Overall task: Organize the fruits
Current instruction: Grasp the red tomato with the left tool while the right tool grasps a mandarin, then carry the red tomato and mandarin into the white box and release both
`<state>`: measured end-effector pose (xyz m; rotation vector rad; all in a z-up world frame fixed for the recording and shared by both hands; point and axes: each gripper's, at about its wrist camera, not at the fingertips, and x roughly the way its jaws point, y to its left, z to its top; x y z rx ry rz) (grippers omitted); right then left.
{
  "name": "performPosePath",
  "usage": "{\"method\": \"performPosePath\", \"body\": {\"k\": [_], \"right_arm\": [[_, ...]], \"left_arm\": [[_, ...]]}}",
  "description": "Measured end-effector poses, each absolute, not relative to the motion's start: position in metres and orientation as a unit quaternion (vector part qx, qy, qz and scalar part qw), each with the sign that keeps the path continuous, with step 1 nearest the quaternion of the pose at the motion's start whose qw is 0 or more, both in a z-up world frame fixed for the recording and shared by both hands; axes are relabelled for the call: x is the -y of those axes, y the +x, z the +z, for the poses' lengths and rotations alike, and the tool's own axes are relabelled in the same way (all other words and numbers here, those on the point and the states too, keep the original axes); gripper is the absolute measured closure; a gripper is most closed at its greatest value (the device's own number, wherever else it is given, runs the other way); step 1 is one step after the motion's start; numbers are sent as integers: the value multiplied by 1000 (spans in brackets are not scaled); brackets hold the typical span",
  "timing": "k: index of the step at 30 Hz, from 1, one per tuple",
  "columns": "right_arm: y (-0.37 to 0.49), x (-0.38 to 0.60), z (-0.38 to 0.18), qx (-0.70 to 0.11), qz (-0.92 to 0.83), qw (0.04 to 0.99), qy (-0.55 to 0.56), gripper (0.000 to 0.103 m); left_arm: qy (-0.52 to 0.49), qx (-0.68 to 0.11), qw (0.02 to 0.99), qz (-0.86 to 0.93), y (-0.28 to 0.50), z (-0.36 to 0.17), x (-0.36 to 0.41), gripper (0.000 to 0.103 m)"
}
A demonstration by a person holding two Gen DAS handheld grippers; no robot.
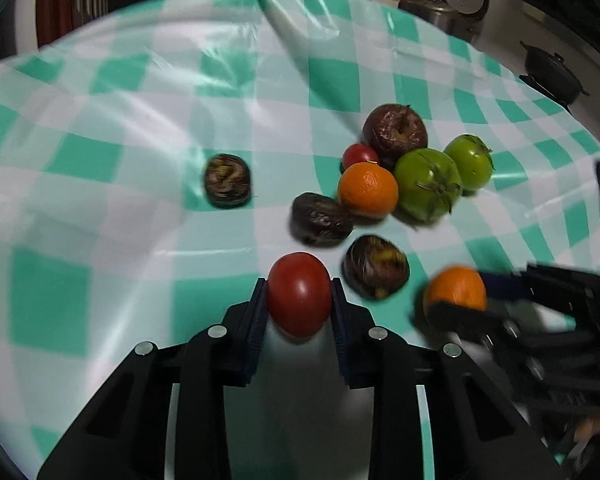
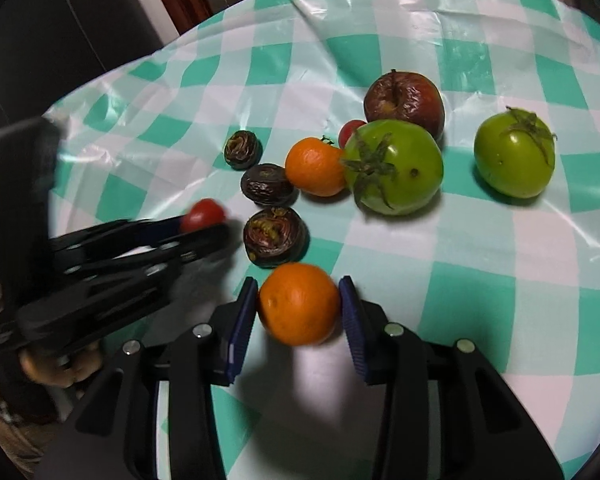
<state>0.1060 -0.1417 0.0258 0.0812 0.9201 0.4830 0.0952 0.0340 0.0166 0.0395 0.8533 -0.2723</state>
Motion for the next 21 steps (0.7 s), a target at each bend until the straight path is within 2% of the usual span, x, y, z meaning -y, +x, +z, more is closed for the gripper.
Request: {"method": "performPosePath", "body": {"k": [9, 15, 21], "right_arm": [[94, 134, 28, -429, 213, 878, 15, 62], [43, 119, 40, -414, 257, 872, 39, 62], [-10, 75, 54, -402, 305, 863, 14, 62]], "left_arm": [[8, -381, 919, -105, 34, 39, -57, 75], [30, -358, 931, -70, -26, 48, -79, 75], [20, -352, 936, -18, -91, 52, -125, 75]]}}
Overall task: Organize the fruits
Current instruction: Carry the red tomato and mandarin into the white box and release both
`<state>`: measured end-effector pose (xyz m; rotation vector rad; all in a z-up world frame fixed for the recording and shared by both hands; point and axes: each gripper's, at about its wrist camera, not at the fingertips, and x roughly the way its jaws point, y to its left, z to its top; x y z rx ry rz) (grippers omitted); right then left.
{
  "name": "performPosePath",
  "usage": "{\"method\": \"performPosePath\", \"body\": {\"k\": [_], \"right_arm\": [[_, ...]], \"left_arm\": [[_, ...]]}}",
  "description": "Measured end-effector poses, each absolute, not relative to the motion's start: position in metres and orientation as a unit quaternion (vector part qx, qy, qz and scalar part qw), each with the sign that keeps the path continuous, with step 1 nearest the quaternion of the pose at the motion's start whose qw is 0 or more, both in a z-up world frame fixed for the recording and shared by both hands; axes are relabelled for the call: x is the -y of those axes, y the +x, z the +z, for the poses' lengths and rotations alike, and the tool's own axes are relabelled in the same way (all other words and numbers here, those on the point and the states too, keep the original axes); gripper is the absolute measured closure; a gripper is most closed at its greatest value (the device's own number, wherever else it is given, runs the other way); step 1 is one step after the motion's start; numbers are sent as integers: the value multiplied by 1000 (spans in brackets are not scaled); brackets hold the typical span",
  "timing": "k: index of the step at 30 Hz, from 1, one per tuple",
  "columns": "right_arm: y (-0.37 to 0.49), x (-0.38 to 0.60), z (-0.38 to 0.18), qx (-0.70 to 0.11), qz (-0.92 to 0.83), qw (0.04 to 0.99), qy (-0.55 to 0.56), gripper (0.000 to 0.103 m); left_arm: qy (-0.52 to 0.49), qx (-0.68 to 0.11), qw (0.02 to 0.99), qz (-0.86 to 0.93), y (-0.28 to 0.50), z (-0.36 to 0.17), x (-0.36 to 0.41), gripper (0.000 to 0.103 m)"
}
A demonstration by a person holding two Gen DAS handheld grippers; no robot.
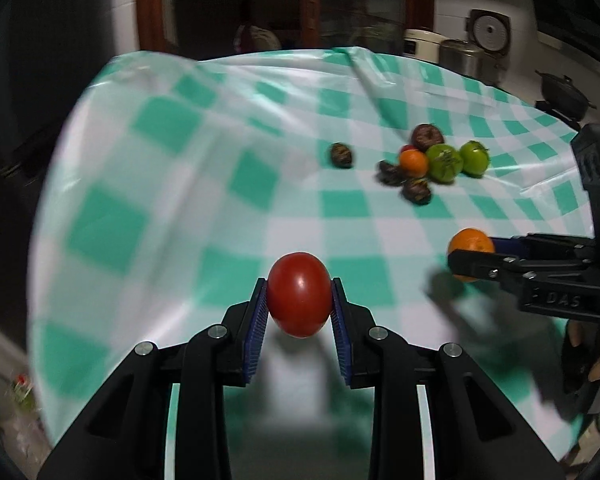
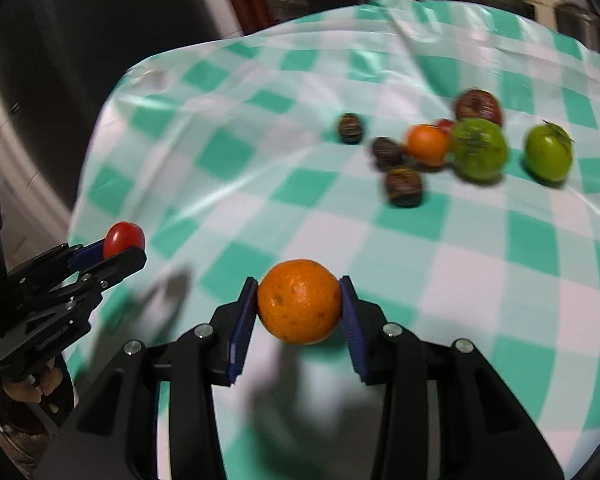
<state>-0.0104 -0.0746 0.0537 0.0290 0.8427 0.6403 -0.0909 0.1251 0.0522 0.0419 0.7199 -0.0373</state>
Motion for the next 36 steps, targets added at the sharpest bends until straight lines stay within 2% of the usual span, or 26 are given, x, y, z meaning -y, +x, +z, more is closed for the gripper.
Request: {"method": "performPosePath", "body": {"k": [9, 13, 20, 27, 36], "right_arm": [[-94, -15, 66, -384, 390, 835, -50, 62], [-133, -47, 69, -368, 433, 819, -79, 62], [-208, -103, 55, -352, 530, 758, -144, 62], [-272, -162, 4, -367, 598, 666, -252, 61], [-324, -235, -109, -369, 584, 553, -465, 61]], "left_arm": [[12, -351, 935, 43, -184, 45, -184, 75], [-23, -361, 930, 67, -222, 29, -213, 75], [-34, -380, 913, 143, -279, 10, -257, 75], [-42, -439, 873, 207, -304, -40, -309, 75], [-33, -582, 792, 180, -259, -133, -357, 75]]}}
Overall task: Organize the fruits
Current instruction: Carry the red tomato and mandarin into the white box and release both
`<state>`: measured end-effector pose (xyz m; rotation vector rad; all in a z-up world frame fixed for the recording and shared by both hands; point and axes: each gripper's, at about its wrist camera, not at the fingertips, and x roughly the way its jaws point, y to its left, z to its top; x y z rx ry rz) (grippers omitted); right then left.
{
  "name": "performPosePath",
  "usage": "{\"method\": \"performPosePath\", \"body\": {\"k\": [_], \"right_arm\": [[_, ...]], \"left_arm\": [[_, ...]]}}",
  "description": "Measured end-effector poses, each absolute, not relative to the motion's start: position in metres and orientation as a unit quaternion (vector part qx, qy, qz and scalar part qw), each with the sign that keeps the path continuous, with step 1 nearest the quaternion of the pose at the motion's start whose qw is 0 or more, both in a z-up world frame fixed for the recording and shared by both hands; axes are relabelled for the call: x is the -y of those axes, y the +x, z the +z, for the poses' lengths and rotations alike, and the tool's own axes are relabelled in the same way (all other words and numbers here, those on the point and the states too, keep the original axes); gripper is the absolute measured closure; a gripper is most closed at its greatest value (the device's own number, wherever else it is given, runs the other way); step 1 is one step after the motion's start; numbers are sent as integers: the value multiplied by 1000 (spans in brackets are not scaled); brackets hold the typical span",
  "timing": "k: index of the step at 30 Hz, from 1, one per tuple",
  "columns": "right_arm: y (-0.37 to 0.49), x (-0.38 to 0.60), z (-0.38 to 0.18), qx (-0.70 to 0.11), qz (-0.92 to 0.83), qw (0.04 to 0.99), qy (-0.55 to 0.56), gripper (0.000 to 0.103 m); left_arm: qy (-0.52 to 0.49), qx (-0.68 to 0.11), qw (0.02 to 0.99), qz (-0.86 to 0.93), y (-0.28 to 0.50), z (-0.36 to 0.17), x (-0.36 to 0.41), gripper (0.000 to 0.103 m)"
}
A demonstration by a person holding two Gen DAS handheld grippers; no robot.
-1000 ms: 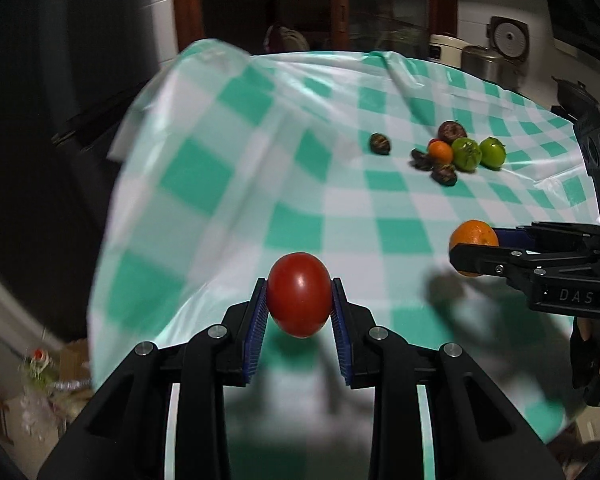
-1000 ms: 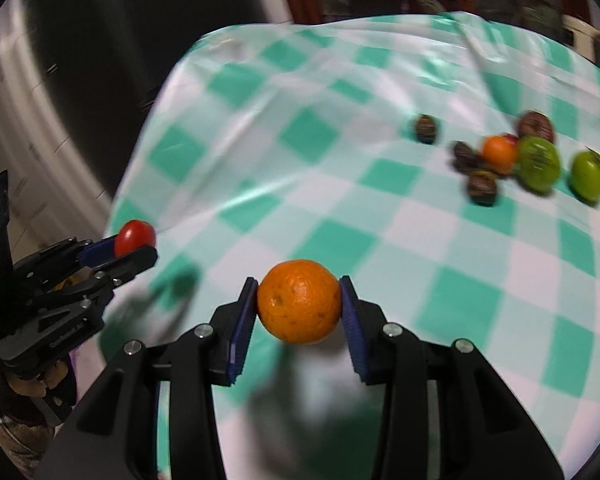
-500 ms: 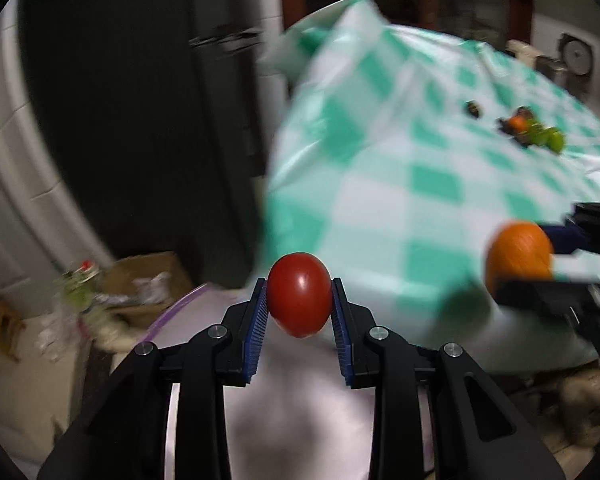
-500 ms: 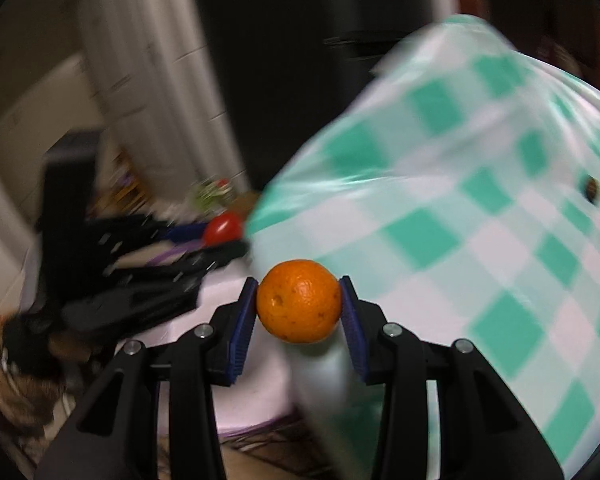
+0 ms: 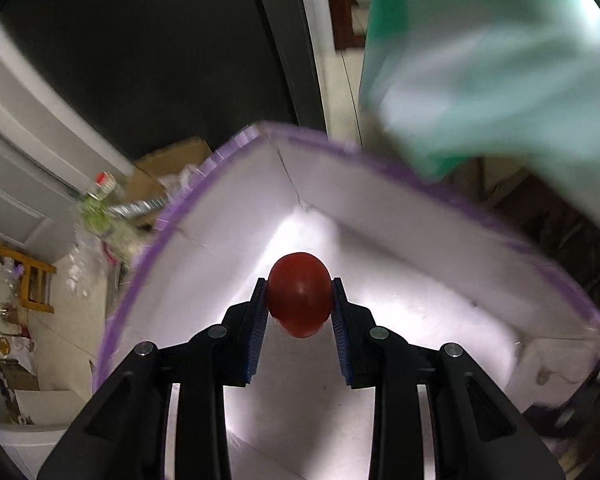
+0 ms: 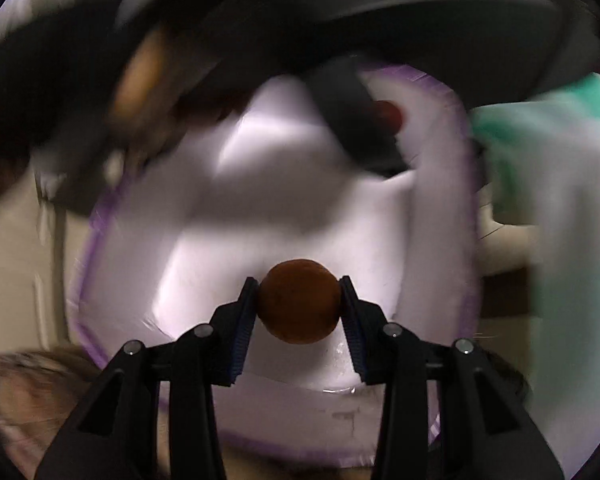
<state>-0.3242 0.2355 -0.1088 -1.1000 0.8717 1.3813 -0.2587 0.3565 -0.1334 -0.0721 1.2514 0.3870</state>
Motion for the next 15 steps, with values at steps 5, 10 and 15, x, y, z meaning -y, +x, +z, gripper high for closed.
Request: {"method": "performPosePath", "body": {"k": [5, 10, 15], "right_arm": [[-355, -258, -138, -327, 572, 506, -557, 62], [-370, -266, -158, -298, 560, 477, -609, 62], [-384, -269, -161, -286, 559, 475, -617, 61]], "left_arm": [[-23, -627, 763, 156, -245, -171, -370, 75], [-25, -625, 767, 145, -243, -176, -369, 74], [-24, -606, 779, 158, -257, -171, -367, 74]]}}
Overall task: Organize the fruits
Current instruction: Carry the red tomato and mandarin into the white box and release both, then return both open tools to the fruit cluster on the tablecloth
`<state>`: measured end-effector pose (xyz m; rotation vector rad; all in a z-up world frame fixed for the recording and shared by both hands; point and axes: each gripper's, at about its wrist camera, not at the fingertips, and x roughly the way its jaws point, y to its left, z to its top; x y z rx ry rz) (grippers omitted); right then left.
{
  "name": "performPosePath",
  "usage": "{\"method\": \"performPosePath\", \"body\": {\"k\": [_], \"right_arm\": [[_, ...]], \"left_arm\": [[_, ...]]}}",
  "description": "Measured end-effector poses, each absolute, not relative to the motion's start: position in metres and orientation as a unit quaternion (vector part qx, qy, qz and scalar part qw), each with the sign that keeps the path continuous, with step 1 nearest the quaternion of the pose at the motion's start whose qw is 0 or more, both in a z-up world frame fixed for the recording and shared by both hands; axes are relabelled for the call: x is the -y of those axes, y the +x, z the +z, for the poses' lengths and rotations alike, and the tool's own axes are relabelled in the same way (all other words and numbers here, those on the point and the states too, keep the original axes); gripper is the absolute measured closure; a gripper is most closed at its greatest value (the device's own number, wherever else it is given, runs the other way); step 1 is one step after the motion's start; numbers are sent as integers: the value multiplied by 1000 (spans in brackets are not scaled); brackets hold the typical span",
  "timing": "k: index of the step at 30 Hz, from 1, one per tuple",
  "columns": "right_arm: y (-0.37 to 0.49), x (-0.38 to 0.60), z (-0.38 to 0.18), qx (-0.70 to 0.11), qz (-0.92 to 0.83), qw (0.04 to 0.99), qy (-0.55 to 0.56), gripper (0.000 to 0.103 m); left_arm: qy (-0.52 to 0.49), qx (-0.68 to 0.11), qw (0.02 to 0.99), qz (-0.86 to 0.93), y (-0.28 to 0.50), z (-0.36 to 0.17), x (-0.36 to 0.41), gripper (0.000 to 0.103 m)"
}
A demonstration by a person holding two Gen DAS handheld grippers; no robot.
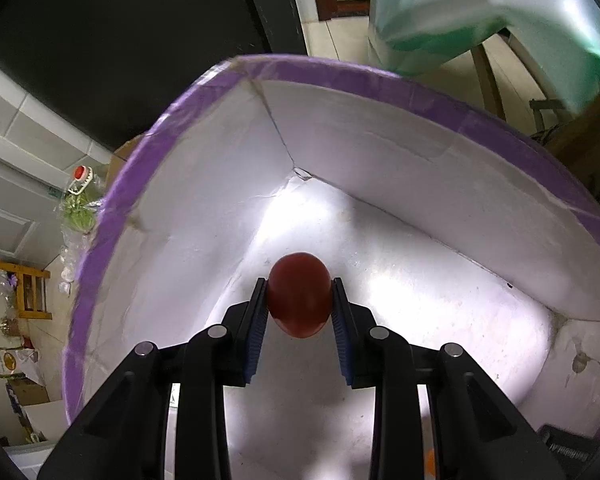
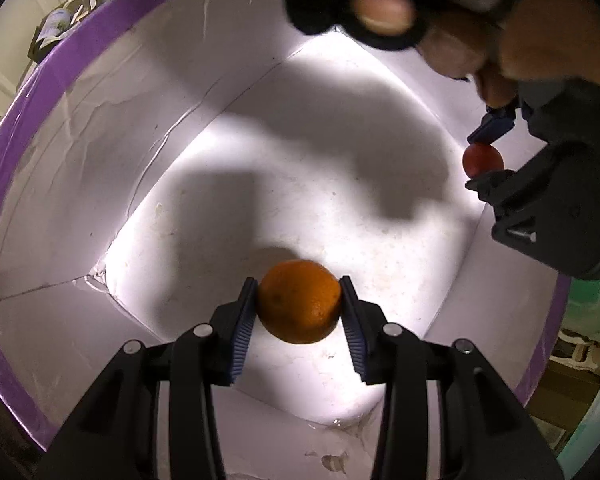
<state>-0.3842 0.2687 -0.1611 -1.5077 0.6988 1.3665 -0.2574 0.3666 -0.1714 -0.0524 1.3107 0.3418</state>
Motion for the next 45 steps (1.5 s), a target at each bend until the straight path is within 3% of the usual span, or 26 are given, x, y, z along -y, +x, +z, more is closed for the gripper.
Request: {"method": "performPosePath", "body": {"k": [9, 11, 12, 13, 15, 16, 18, 23, 27, 32, 37, 45], "right_arm": [[-405, -278, -172, -256, 535, 454, -665, 61], [-407, -277, -168, -251, 540, 457, -661, 53], [-405, -276, -162, -250, 544, 464, -653, 43], [-404, -276, -157, -251, 546, 471, -646, 39], [-398, -273, -142, -249, 552, 489, -628, 36], [-395, -268, -130, -242, 556, 503, -616, 36], [-389, -255, -108, -241, 567, 525, -588, 36], [-354, -196, 9, -212, 612, 618, -447, 35], [-309, -113, 104, -153, 602, 718, -313, 19], [-222, 3, 144, -171, 488, 834, -191, 16], [-129, 125, 131, -243, 294, 922, -69, 16], [3, 219, 84, -320, 138, 937, 34, 16]], "left_arm": [[-56, -659, 735, 150, -247, -199, -383, 74], [-65, -670, 725, 147, -243, -206, -385, 74], [-65, -669, 725, 152, -243, -207, -386, 72], [-63, -667, 725, 158, -243, -206, -386, 68], [-67, -655, 734, 167, -248, -197, -386, 39], [-68, -645, 742, 172, -250, -191, -385, 34], [-62, -610, 768, 185, -260, -166, -383, 28], [-35, -514, 816, 263, -289, -78, -378, 15], [16, -402, 858, 320, -293, 14, -353, 15], [21, -320, 927, 195, -245, 85, -278, 14], [-10, -329, 944, 34, -152, 86, -170, 14], [-69, -356, 929, -77, -28, 43, -44, 14]]}}
